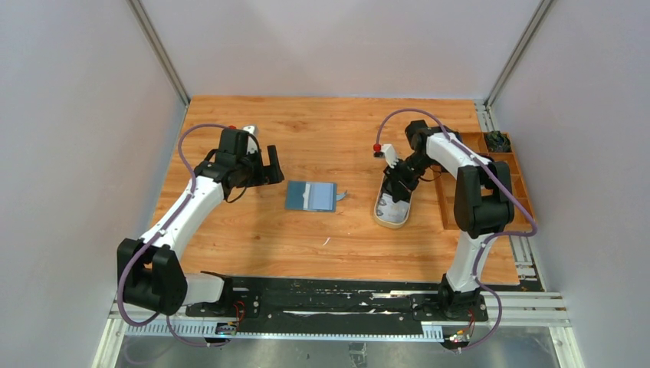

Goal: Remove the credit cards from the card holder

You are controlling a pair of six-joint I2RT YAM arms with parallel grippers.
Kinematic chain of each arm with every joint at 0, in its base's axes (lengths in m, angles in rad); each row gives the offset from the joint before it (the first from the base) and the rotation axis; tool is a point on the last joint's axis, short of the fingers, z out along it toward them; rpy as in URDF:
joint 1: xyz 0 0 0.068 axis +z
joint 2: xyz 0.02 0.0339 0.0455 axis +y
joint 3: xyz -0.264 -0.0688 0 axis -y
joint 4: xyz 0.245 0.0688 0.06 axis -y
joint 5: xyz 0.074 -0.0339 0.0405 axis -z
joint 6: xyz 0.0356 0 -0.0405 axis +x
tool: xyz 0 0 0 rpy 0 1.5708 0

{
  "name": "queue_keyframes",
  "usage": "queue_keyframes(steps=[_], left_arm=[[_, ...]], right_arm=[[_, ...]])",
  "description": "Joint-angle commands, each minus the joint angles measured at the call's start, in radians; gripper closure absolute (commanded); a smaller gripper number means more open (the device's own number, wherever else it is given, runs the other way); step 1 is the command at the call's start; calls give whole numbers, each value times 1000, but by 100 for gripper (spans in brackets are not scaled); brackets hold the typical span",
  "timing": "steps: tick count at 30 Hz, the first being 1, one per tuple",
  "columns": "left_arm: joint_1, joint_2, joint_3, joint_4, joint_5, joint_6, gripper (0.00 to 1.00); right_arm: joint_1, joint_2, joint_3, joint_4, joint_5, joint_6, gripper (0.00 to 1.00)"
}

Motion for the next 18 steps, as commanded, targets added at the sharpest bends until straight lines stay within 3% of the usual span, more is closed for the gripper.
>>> queue_keyframes(steps=[1,4,8,9,18], left_arm=[[4,12,10,-8,-15,25,0],[4,5,0,2,-17,22,0],[4,-2,-10,10,-16,20,0],[4,0,-10,12,-19,22,0],[4,2,-20,19,-22,23,0]], right_arm=[[-16,-12,-11,29,53,50,82],[-19,-31,-4,40,56,69,80],[-22,-85,-5,93,54,118,40],[-22,-97,-3,101,51,126,37],[-22,-95,17,160,167,212,41]])
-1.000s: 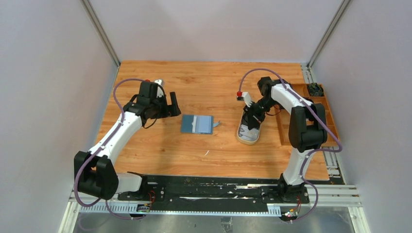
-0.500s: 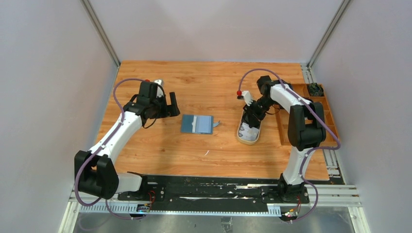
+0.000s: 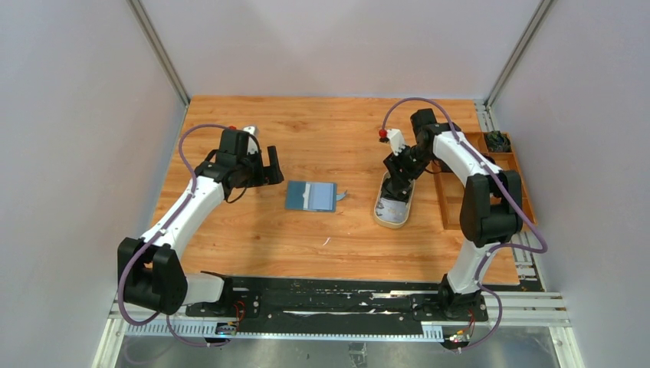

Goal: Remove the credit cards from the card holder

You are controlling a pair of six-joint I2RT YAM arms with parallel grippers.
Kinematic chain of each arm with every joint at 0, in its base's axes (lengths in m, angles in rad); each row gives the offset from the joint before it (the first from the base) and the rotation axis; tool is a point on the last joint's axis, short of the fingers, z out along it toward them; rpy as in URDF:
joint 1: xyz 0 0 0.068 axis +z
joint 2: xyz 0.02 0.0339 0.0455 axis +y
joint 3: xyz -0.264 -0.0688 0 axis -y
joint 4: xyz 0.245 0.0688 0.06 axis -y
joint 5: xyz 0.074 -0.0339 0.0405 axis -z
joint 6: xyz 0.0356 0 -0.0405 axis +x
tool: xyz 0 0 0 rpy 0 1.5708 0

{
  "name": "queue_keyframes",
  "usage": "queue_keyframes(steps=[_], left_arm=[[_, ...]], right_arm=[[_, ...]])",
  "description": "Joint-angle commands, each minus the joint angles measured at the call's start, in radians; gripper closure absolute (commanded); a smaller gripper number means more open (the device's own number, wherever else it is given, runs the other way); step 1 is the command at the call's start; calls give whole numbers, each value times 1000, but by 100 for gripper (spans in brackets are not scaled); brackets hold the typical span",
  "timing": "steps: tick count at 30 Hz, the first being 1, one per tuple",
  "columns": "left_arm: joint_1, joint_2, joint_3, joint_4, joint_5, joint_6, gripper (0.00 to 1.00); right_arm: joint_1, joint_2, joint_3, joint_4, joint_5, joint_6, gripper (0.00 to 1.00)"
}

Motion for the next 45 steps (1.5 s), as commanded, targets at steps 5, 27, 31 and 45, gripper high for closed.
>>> queue_keyframes(steps=[5,27,31,45], left_arm=[[7,-2,-16,16,-18,10,0],[9,-13,-40,16,-24,-11,0],[9,-26,-49,19,-31,-14,0],[10,-56,-64,26,-26,-13,0]], right_arm=[[-14,30,6,24,48,79,42],[-10,174,-1,63,41,100,47],[-9,160,13,74,42,100,48],[10,-34,12,138,61,233,43]])
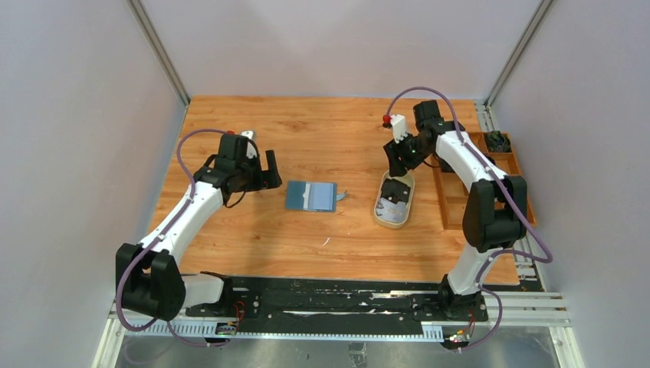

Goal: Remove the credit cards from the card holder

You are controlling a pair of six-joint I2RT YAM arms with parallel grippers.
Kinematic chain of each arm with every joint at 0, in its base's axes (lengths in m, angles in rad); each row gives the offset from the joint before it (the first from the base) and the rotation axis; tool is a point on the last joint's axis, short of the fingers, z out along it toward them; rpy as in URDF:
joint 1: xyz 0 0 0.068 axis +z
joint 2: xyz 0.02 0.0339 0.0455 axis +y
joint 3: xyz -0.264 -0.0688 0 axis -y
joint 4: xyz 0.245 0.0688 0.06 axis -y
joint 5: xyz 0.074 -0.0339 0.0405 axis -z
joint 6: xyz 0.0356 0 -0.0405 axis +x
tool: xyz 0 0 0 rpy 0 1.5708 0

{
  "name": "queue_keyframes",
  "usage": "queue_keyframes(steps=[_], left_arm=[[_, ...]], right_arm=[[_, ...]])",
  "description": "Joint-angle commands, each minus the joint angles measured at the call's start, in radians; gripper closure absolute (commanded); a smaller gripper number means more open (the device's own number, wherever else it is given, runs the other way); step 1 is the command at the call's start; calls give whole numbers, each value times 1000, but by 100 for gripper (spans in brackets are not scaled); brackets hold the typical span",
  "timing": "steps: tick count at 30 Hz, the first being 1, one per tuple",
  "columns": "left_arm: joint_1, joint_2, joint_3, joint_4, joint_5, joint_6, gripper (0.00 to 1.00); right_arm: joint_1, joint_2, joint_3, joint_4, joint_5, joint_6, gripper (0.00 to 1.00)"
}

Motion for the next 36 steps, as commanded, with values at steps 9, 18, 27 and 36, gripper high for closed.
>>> queue_keyframes(steps=[9,18,27,36], left_arm=[[15,-45,-31,16,-12,0,0],[22,-52,-48,35,7,6,0],[34,-71,-43,41,34,11,0],[52,-79,-44,33,45,25,0]], right_arm=[[20,-152,-208,250,95,771,38],[168,-223,-261,200,340,1202,30],[219,-65,-55,-173,690,1322,11],[189,32,-41,-131,681,1369,23]])
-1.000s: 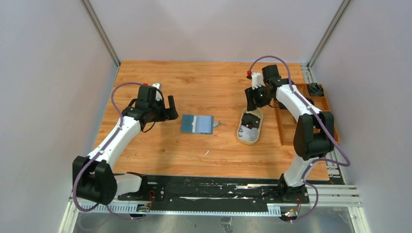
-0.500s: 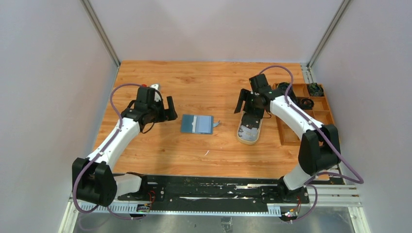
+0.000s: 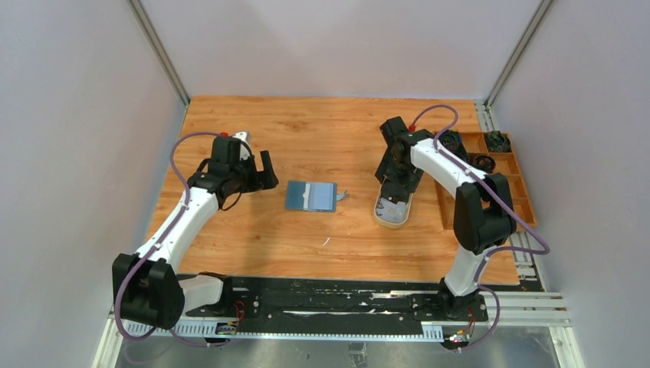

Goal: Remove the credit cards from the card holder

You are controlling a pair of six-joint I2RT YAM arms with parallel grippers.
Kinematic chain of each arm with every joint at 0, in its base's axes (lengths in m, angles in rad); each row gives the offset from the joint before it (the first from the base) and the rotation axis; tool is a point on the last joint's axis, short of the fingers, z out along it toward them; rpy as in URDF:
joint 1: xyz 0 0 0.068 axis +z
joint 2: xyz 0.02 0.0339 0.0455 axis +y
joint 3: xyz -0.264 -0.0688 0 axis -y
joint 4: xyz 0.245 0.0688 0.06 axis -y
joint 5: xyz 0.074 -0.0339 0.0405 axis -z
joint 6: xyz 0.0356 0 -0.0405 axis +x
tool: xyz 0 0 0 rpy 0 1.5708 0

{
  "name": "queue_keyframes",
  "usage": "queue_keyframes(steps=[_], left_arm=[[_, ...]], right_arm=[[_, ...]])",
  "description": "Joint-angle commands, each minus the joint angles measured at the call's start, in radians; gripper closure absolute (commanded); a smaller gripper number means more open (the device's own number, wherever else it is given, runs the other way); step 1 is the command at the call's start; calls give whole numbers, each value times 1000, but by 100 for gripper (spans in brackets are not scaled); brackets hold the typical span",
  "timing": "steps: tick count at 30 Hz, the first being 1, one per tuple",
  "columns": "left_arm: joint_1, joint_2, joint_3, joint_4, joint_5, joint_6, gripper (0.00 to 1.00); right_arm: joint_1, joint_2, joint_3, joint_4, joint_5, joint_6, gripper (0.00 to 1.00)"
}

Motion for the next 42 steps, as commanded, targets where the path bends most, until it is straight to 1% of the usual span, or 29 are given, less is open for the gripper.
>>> queue_keyframes(steps=[1,3,4,7,10,15,17,33,39,42], left_arm=[[19,-23,-4,6,13,19,0],[25,-21,-5,6,18,20,0],[28,-18,-4,7,21,21,0],[34,-14,-3,5,24,23,0],[42,-9,-3,8,31,23,0],[48,9,-8,15,44,18,0],[50,10,-7,13,43,19,0],[61,29,-4,13,53,18,0],[62,30,-4,12,50,20,0],[62,31,-3,10,52,20,0]], right_arm=[[-19,42,6,-10,35,51,27],[-26,60,13,-5,31,51,32],[-27,67,15,-4,32,51,37],[-36,75,5,10,42,52,39],[-52,80,-20,40,34,53,38],[-70,126,-13,66,11,36,27],[-70,140,-8,69,7,34,26],[-72,193,-26,98,6,38,33],[-72,205,-44,110,2,39,39],[-72,204,-48,114,1,39,48]])
